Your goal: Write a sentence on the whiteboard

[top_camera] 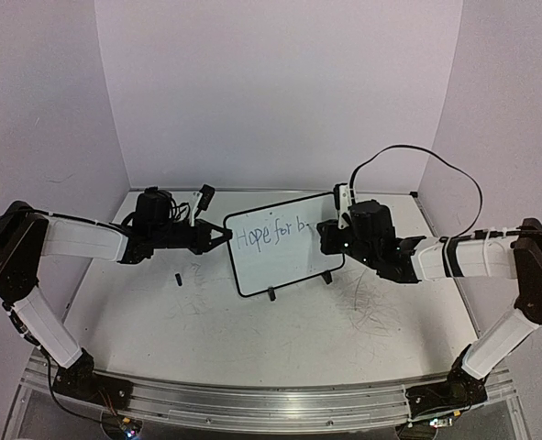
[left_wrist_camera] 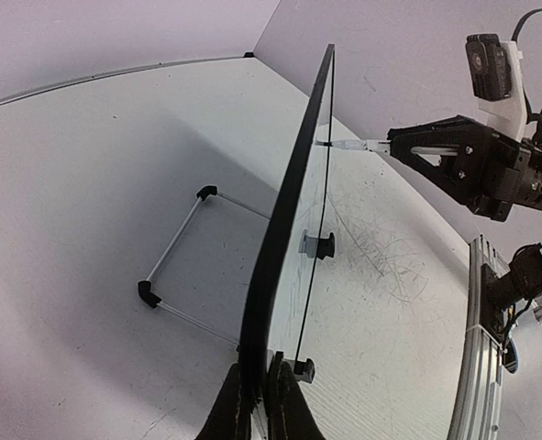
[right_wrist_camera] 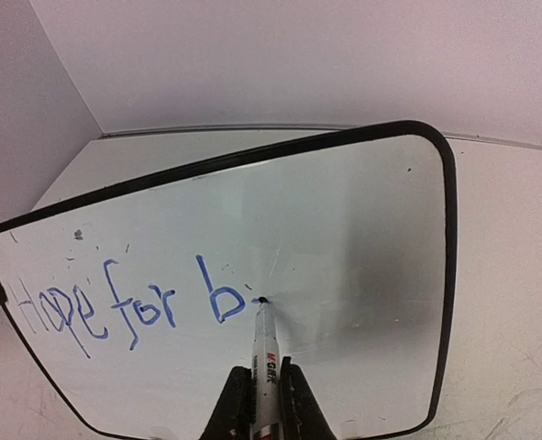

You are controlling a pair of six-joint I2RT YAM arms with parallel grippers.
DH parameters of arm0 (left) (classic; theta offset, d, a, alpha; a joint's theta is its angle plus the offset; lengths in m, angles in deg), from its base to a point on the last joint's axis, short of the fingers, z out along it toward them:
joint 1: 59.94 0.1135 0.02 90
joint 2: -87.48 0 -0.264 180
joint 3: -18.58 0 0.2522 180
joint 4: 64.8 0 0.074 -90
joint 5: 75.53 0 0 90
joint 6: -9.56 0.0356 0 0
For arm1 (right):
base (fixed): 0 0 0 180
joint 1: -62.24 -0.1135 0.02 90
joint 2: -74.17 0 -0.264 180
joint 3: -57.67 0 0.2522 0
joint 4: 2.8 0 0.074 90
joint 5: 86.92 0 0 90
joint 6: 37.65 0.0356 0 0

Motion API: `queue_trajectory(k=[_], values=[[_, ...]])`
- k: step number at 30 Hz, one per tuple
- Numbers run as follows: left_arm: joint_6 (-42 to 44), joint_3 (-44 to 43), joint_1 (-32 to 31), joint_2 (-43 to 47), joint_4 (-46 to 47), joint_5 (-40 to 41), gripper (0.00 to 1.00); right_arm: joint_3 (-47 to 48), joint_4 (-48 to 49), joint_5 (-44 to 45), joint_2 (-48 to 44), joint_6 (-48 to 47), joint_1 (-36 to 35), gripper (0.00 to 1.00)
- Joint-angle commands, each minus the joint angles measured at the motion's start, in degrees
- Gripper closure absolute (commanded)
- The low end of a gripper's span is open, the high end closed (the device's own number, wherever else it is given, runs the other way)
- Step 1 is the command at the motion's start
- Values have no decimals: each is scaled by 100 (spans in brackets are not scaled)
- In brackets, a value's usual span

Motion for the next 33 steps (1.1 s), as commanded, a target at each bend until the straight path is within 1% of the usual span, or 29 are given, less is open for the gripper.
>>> queue_trajectory(k=[1, 20, 33], values=[[324, 89, 25, 170, -258, 359, 100, 167, 151, 378, -56, 94, 29, 100], [333, 64, 25, 141, -262, 345, 100, 381, 241, 217, -20, -150, 32, 100], [342, 52, 25, 108, -262, 351, 100, 93, 241, -105, 20, 38, 6, 100]])
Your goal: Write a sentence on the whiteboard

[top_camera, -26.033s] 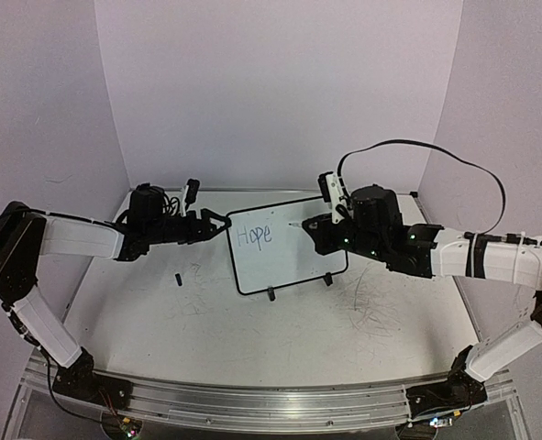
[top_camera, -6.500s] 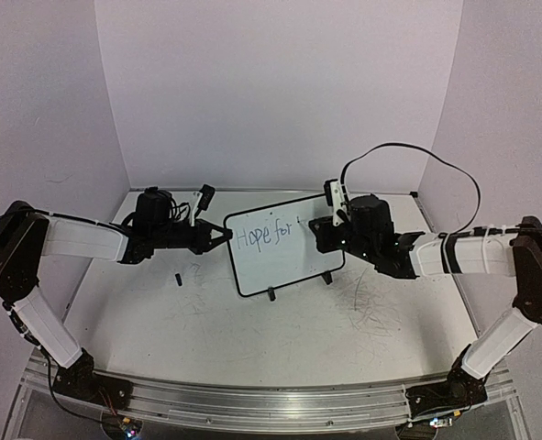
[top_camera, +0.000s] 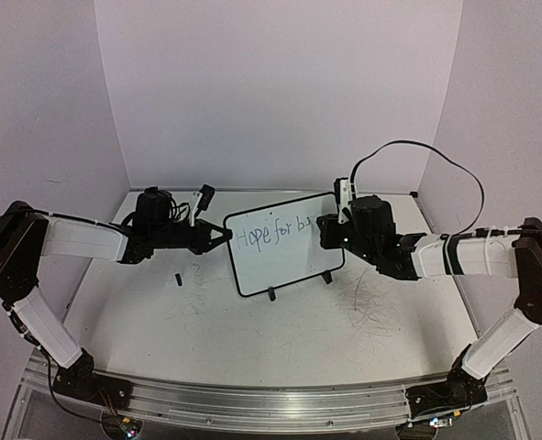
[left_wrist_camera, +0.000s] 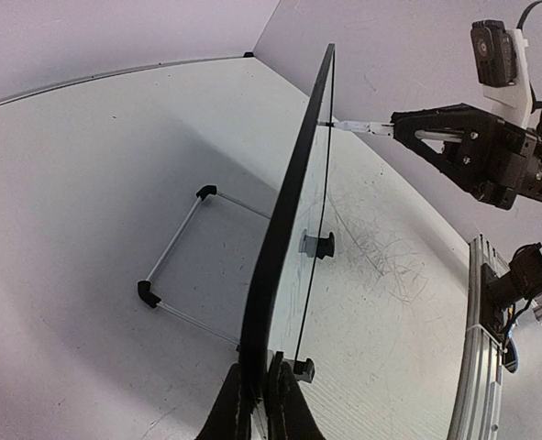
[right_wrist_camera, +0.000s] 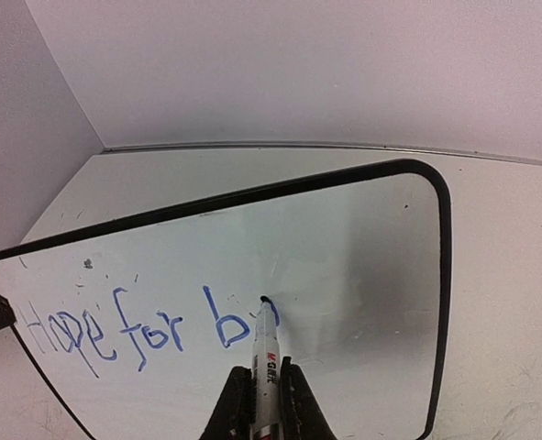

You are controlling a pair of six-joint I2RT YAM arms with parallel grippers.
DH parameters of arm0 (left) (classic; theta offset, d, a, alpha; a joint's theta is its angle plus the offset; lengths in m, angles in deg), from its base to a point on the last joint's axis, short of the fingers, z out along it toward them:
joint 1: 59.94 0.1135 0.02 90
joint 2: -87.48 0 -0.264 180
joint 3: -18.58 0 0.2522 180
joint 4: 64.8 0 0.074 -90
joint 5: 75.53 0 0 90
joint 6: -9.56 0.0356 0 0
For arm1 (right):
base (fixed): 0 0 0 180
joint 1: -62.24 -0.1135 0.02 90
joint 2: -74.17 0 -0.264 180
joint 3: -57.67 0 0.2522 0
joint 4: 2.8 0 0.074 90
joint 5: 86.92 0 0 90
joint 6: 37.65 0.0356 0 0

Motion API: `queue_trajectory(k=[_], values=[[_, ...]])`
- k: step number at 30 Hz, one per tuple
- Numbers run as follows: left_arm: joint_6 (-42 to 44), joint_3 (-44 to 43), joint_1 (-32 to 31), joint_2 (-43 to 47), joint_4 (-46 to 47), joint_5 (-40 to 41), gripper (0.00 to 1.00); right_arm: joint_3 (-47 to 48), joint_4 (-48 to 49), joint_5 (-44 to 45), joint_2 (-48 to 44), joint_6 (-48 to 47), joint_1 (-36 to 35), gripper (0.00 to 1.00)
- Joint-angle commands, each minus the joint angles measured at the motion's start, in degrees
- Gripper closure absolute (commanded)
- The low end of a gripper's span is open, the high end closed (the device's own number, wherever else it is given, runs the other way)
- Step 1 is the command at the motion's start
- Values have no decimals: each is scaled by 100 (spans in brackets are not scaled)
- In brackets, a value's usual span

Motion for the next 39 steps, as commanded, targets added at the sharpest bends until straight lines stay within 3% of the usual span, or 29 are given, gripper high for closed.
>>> queue_trajectory(k=[1, 31, 39], values=[[340, 57, 23, 106, -255, 358, 100, -72, 187, -128, 26, 89, -16, 100], [337, 60, 27, 132, -264, 364, 100, -332, -2, -6, 70, 160, -44, 100], [337, 63, 27, 139, -273, 376, 100, -246, -24, 407, -67, 116, -27, 100]])
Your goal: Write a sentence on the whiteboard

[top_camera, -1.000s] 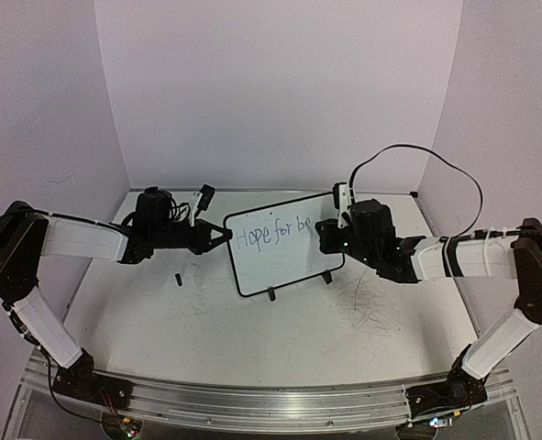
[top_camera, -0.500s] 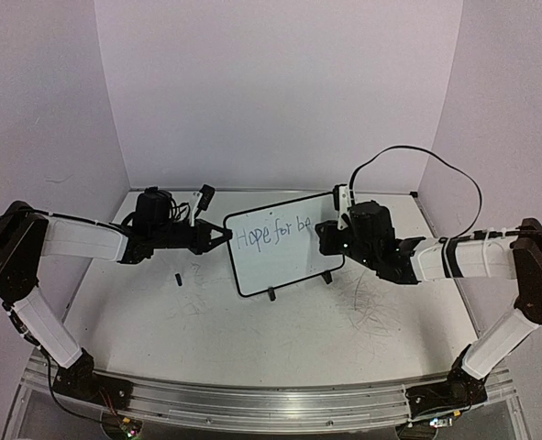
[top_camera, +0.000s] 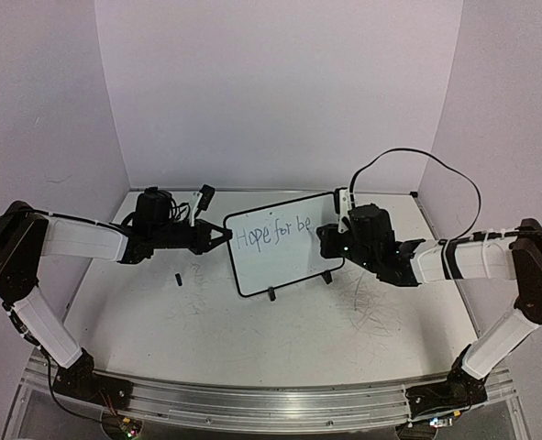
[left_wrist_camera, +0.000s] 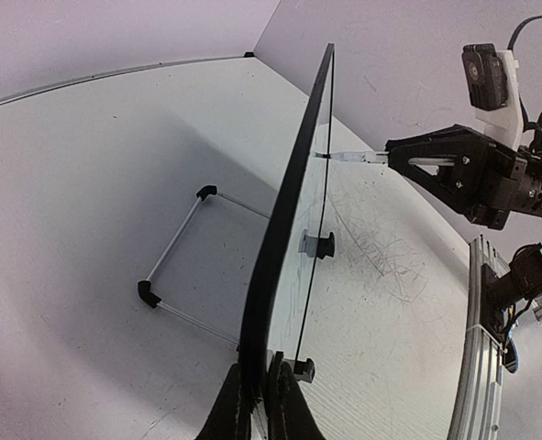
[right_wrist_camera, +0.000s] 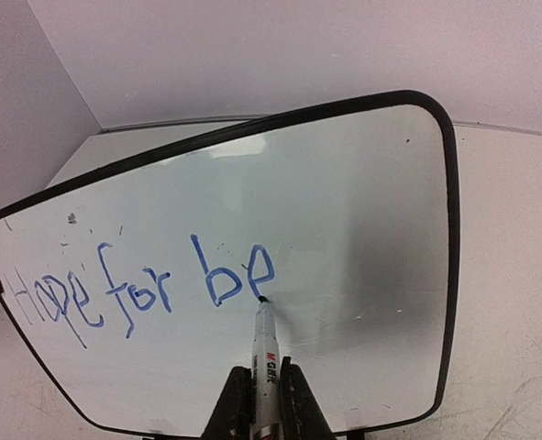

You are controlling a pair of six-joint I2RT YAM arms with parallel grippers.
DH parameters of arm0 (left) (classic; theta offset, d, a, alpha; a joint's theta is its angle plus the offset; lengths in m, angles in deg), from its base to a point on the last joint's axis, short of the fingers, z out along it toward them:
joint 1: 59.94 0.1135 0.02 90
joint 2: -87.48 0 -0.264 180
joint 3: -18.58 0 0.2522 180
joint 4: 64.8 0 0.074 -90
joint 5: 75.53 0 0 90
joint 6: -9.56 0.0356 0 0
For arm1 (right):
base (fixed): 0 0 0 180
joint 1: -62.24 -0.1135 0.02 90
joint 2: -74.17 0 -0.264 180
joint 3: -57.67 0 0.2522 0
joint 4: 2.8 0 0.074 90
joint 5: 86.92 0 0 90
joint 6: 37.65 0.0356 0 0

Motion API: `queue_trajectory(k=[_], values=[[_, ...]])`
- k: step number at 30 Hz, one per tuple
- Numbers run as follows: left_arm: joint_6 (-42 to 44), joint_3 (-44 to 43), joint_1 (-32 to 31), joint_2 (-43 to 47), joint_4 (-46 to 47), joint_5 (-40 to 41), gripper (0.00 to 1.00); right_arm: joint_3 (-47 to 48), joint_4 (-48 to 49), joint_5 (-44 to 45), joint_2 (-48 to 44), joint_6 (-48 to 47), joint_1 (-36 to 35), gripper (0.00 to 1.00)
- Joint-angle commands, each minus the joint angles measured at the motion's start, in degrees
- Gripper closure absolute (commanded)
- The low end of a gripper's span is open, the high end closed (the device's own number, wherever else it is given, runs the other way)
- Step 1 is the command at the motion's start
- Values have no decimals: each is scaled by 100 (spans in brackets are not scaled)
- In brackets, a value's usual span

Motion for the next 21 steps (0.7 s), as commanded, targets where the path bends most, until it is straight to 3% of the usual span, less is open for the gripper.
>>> queue_trajectory(k=[1, 7, 21], values=[[338, 61, 25, 138, -271, 369, 100, 52, -24, 517, -131, -77, 17, 100], [346, 56, 25, 146, -270, 367, 100, -9, 191, 369, -530, -342, 50, 100], [355, 52, 22, 136, -275, 348, 100, 378, 213, 218, -203, -396, 122, 100]])
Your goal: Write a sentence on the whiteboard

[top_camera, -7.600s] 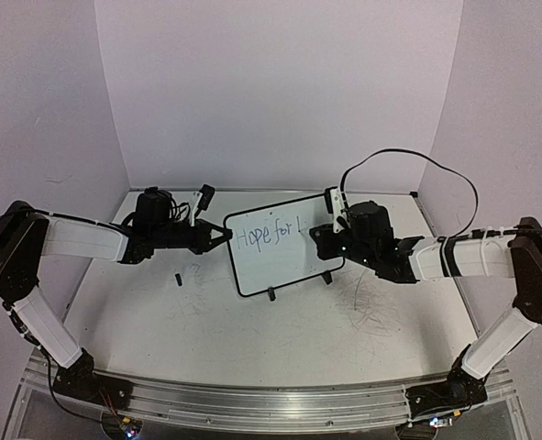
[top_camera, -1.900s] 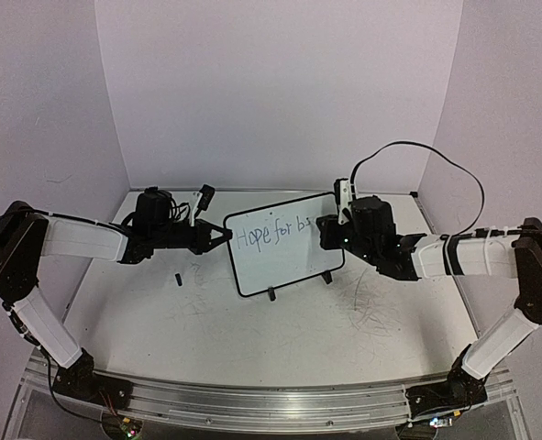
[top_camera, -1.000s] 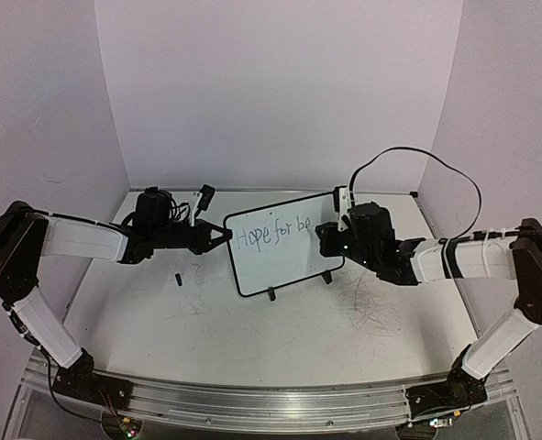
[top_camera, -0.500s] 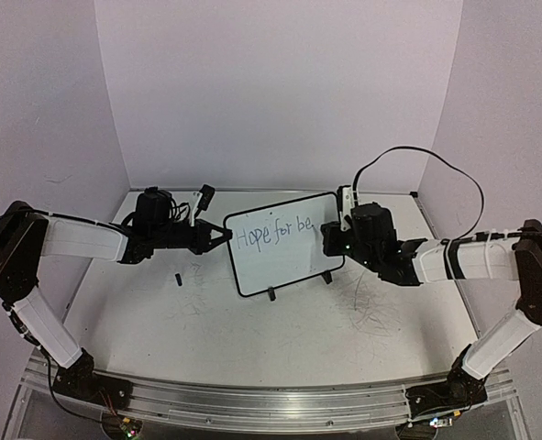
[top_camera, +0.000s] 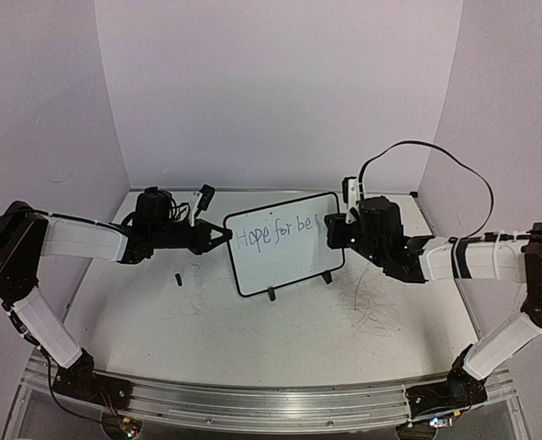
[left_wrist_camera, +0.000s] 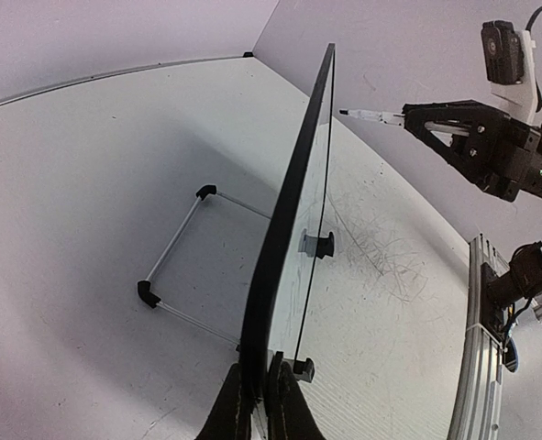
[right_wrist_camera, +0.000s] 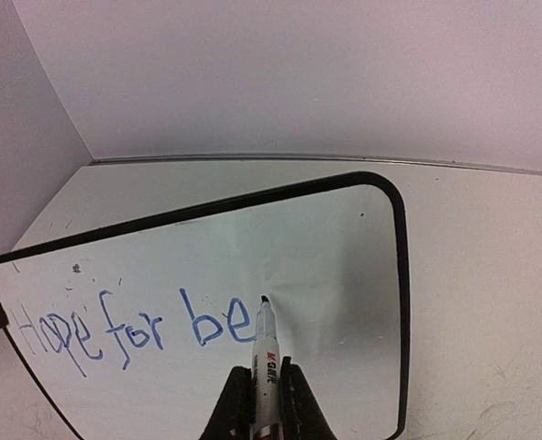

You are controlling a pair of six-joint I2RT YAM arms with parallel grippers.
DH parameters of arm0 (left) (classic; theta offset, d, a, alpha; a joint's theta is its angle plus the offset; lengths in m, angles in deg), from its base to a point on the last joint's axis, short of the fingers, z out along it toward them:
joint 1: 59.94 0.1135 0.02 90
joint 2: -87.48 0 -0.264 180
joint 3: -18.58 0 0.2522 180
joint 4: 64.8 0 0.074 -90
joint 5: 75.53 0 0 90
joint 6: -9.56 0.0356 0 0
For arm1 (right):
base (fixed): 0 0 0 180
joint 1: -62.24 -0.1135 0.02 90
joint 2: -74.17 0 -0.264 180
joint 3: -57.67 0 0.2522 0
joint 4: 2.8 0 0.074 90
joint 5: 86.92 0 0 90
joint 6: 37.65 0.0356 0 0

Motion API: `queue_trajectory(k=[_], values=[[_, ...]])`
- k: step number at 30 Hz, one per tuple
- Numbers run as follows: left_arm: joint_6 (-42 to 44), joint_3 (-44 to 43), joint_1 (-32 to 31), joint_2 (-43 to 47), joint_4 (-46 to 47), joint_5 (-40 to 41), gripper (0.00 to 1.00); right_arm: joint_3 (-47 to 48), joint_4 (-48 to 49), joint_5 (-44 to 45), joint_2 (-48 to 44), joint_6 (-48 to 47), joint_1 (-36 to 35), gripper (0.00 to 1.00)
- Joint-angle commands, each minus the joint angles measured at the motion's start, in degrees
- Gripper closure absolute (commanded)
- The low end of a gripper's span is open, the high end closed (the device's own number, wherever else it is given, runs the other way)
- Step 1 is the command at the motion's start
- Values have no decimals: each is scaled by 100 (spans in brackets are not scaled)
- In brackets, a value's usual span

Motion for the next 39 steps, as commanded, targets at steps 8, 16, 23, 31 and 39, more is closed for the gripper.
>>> queue_trajectory(k=[8, 16, 23, 31, 39], values=[[349, 42, 25, 119, -275, 355, 100, 409, 168, -42, 267, -92, 26, 100], [359, 44, 27, 114, -275, 349, 100, 399, 128, 17, 432, -48, 23, 100], [366, 64, 27, 121, -275, 354, 100, 214, 17, 3, 380, 40, 22, 100], [366, 68, 27, 125, -281, 352, 100, -13, -8, -82, 325, 143, 23, 100], [358, 78, 25, 131, -284, 348, 100, -160, -8, -76, 297, 209, 31, 100]])
